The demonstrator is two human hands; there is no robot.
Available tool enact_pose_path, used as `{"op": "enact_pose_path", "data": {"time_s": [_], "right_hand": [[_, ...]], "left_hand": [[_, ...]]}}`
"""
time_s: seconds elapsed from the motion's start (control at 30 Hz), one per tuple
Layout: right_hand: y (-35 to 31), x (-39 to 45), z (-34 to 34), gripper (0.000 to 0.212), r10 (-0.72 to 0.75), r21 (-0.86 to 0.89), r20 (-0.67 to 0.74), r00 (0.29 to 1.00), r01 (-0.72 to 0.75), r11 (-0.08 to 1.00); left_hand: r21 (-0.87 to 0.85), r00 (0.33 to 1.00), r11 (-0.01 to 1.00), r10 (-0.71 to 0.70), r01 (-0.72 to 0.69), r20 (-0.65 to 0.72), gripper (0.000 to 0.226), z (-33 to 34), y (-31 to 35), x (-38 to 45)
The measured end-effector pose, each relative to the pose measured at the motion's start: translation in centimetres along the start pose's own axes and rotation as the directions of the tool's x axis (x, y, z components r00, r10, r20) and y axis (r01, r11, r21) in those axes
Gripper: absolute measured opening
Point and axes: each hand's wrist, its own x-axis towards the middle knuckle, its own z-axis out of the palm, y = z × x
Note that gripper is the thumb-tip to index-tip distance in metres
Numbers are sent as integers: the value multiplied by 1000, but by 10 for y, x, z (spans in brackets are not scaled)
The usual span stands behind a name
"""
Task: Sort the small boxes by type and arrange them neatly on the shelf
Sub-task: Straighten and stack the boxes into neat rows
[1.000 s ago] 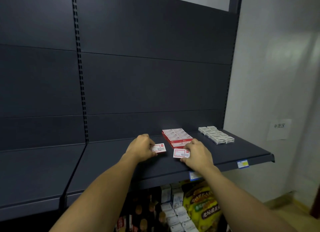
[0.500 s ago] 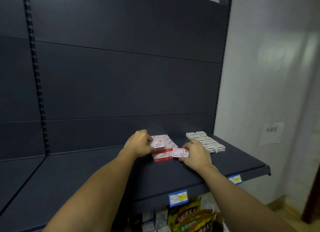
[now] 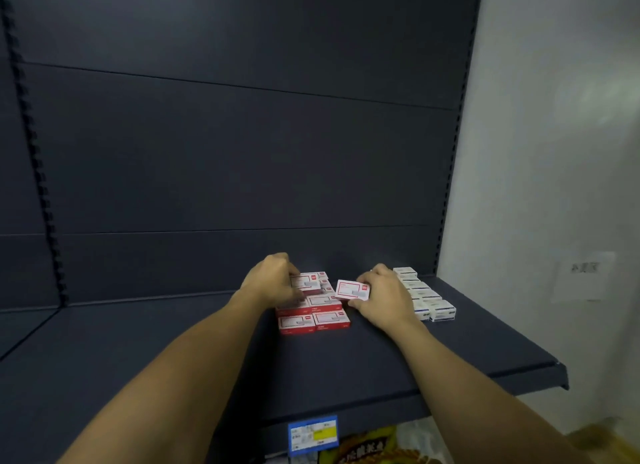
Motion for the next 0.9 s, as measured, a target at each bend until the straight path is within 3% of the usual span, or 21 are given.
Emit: {"op": "enact_pose_path", "data": {"time_s": [0.2,0.47,0.9], "right_hand": [[22,16,2,45,-110,58,45,993,107,993],[31,16,8,44,-247,154,88,965,231,961],[12,-8,25,56,-322,203,122,939,294,934]], "left_hand": [[7,993,993,-119,119,-26,40,9,18,-1],[6,972,974,-227,227,-55,18,14,33,-29],[1,972,973,-233,233,-28,15,12,19,-78]]}}
